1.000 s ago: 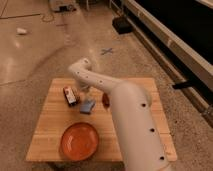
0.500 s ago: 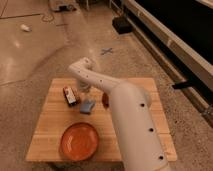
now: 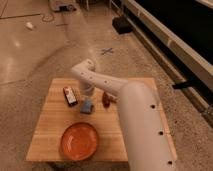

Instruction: Place the white sponge in the ceramic cup

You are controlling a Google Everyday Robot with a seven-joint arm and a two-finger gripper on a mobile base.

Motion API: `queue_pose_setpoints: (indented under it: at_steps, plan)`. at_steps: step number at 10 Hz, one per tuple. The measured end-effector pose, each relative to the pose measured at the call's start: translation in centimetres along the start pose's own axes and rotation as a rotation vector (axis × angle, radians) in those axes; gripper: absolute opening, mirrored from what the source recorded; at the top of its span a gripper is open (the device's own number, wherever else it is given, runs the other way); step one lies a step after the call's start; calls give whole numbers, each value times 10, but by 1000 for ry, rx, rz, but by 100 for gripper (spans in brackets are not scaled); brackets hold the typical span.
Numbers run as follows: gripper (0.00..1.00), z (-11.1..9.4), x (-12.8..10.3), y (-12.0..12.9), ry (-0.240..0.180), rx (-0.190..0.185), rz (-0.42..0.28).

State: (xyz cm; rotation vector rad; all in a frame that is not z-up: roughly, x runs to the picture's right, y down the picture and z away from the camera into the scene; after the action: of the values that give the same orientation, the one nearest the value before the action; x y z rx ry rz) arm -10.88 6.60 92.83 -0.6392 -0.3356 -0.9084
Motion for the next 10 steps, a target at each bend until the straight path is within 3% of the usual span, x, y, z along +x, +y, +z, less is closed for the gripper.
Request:
queue_pose_setpoints:
  at_steps: [4, 7, 10]
  plan:
    - [65, 16, 3, 3, -28, 29, -20]
    - [64, 28, 3, 1, -46, 24, -38]
    - [41, 29, -1, -1, -45, 7, -72]
